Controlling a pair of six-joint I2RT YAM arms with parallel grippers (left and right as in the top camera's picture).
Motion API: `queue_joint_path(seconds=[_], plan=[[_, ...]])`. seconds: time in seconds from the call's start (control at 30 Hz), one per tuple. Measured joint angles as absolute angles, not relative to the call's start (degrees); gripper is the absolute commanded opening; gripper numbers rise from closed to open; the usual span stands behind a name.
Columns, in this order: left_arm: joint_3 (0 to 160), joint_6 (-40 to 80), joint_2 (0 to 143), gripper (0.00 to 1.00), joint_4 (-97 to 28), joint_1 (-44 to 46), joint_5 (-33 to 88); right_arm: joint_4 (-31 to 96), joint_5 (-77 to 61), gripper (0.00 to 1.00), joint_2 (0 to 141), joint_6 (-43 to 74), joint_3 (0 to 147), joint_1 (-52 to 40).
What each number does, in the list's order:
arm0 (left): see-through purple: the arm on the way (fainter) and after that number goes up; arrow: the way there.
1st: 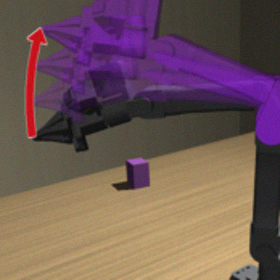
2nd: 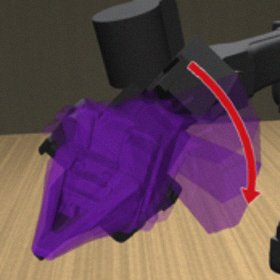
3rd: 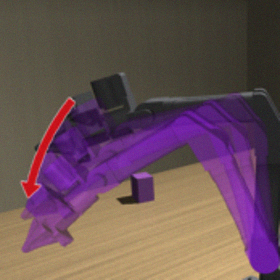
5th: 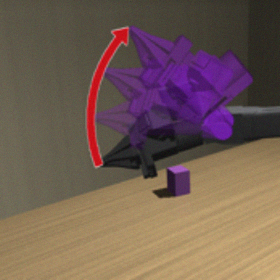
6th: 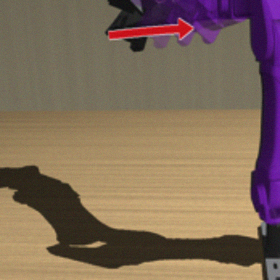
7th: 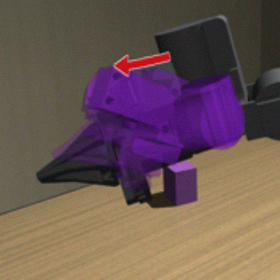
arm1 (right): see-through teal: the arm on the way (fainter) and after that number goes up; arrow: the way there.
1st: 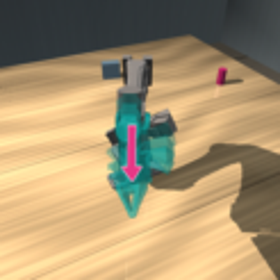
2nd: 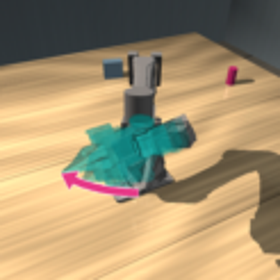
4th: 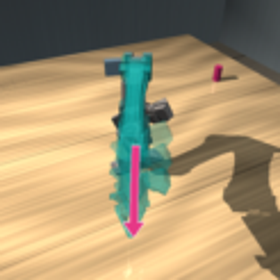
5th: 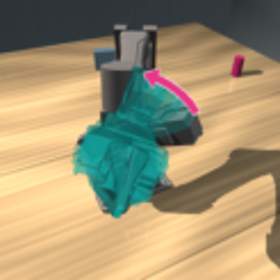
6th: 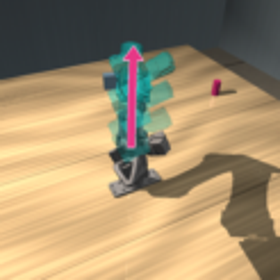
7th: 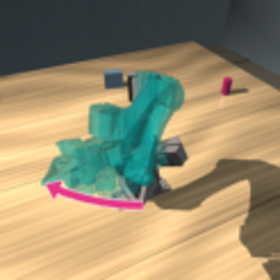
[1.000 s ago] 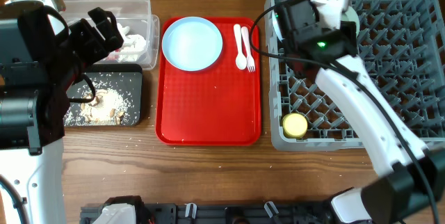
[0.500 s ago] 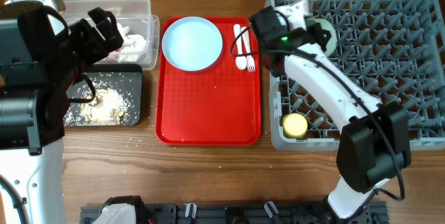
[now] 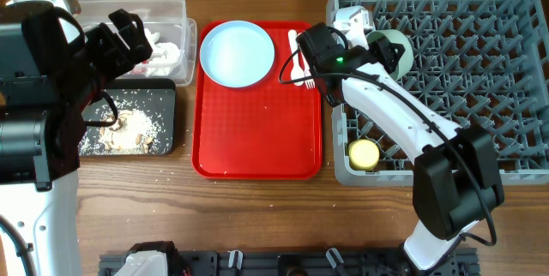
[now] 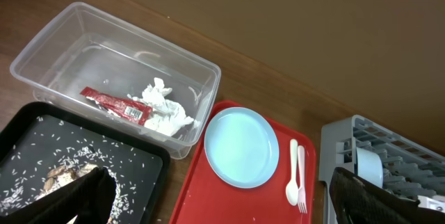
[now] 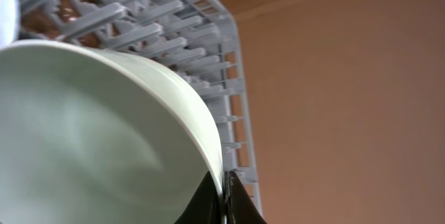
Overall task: Sort waste into correct bins and load items into the dishwasher rack
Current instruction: 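Reach the right gripper to the light-blue plate and grip its edge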
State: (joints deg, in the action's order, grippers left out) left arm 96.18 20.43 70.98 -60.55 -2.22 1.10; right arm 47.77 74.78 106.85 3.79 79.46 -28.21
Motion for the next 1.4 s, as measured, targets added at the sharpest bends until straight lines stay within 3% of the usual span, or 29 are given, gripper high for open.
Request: queue_joint_path(seconds=[0.53, 0.77, 1.17, 1.4], plan=[[96.18, 20.43, 70.98, 1.0, -60.53, -2.22, 1.1, 50.98, 70.65, 0.04, 106.83, 3.73, 79.29, -31.46], [96.18, 20.43, 70.98, 1.0, -60.53, -2.22, 1.1, 51.03, 67.31, 0.35, 106.83, 0.75, 79.24, -34.37], [96.18, 20.43, 70.98, 1.0, -60.53, -2.22, 1.1, 49.41, 57.63, 0.72, 106.85, -0.43, 78.98, -37.56], [96.18, 20.43, 70.98, 1.0, -60.55, -2.22, 1.1, 45.47, 56.62, 0.83, 106.85, -0.32, 79.15, -37.74]])
